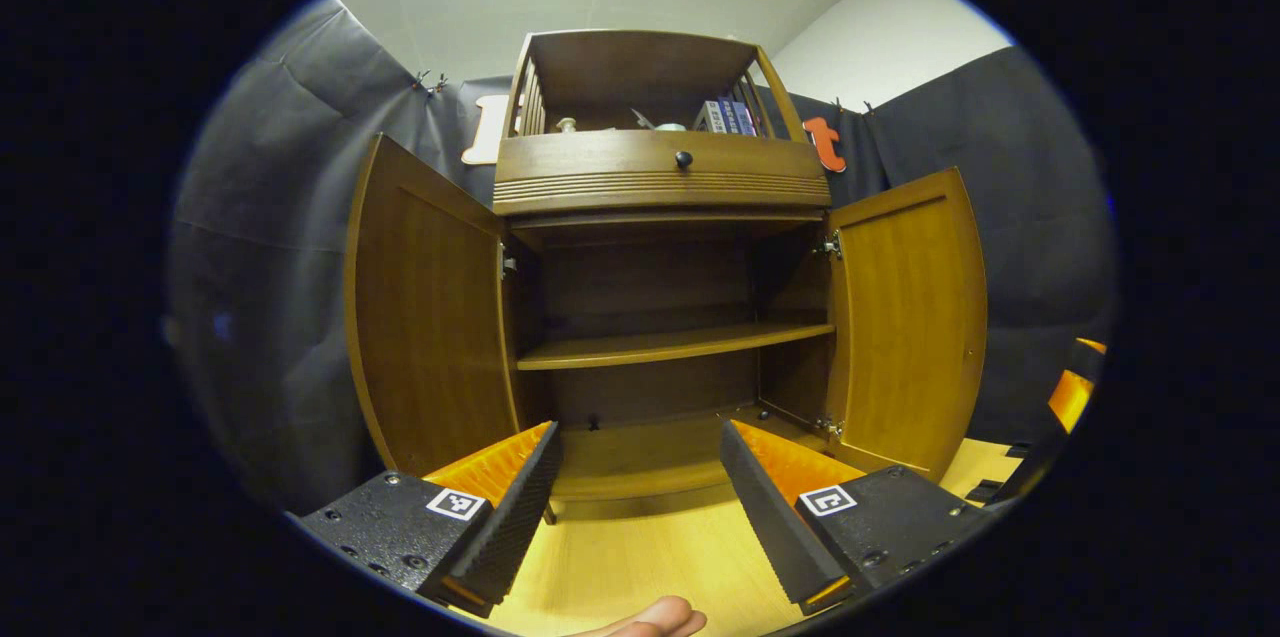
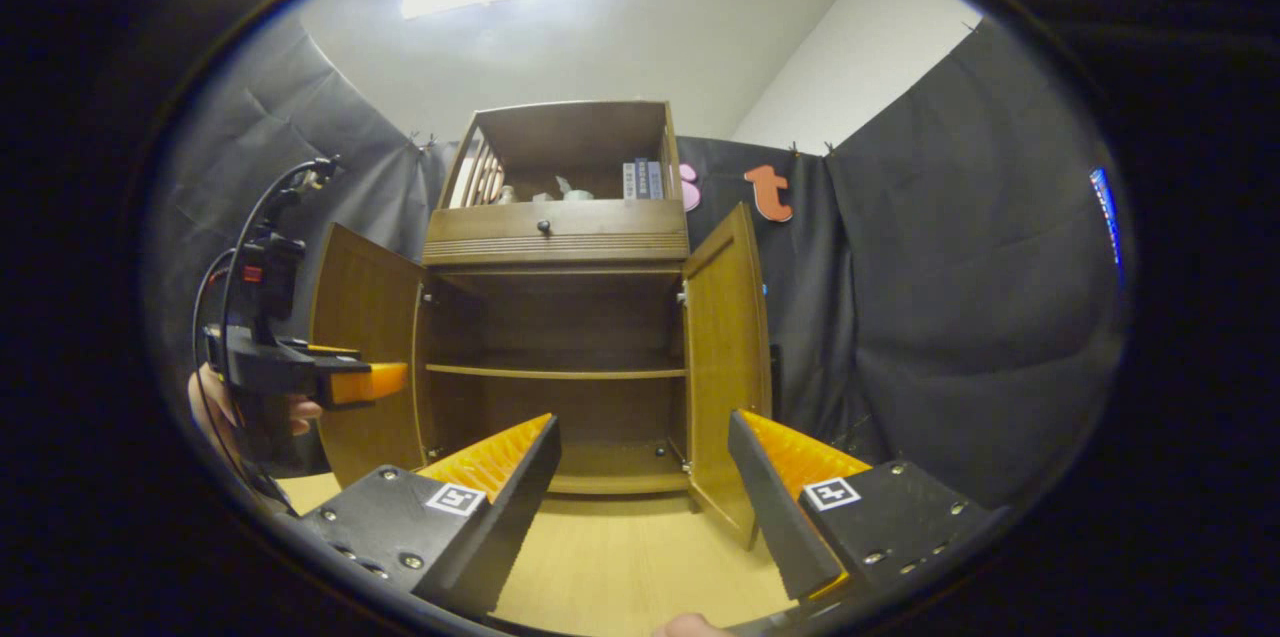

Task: Open the right door of the double-door shoe cabinet with the right hand, and open the left door with the left hand.

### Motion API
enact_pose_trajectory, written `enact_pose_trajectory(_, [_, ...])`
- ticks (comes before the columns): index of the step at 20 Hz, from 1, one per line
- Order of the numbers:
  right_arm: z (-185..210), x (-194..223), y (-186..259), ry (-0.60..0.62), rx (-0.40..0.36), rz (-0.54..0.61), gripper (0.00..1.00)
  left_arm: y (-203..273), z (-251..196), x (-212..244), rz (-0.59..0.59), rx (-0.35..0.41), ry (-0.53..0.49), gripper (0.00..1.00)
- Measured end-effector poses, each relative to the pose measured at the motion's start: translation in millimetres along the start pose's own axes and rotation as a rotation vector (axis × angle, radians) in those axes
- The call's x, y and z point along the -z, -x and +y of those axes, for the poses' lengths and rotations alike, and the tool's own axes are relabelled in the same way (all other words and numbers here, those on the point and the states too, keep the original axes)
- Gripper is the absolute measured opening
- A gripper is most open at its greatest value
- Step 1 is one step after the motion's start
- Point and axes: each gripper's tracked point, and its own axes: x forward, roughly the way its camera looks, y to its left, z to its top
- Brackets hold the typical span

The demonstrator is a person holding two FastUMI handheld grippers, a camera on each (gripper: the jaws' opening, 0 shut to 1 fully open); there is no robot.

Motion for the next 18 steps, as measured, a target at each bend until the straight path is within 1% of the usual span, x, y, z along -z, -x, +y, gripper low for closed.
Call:
enact_pose_trajectory(3, [14.1,2.5,-5.0,-0.023,-0.029,0.003,1.0,-0.2,-13.9,9.2,0.013,0.017,0.008,0.99])
enact_pose_trajectory(4, [19.7,3.5,-7.4,-0.036,-0.037,0.004,0.97,0.3,-17.9,11.7,0.015,0.018,0.005,0.98])
enact_pose_trajectory(5, [23.8,4.0,-8.2,-0.051,-0.046,0.008,1.0,1.0,-21.3,14.1,0.015,0.018,0.006,0.98])
enact_pose_trajectory(6, [27.7,6.7,-9.7,-0.064,-0.051,0.014,1.0,1.0,-26.8,16.6,0.015,0.024,0.004,0.98])
enact_pose_trajectory(7, [28.1,8.6,-9.8,-0.074,-0.044,0.02,0.97,1.4,-33.1,18.2,0.013,0.034,0.005,0.98])
enact_pose_trajectory(8, [29.2,9.3,-10.4,-0.074,-0.043,0.022,1.0,1.3,-38.7,20.1,0.01,0.04,0.01,0.99])
enact_pose_trajectory(9, [32.3,8.8,-9.6,-0.064,-0.052,0.022,1.0,1.9,-41.2,21.3,0.007,0.04,0.021,1.0])
enact_pose_trajectory(10, [36.6,11.1,-9.4,-0.05,-0.06,0.026,1.0,-4.0,-43.3,13.1,0.005,0.041,0.034,0.98])
enact_pose_trajectory(13, [37.3,12.1,-11.0,-0.018,-0.06,0.028,1.0,2.6,-45.8,14.1,-0.008,0.03,0.072,0.99])
enact_pose_trajectory(15, [32.2,10.3,-13.1,-0.059,-0.039,0.026,1.0,4.2,-40.9,9.5,-0.023,0.009,0.079,0.99])
enact_pose_trajectory(18, [23.7,9.8,-12.7,-0.119,-0.032,0.028,0.99,5.4,-30.5,-1.4,-0.051,-0.023,0.081,0.99])
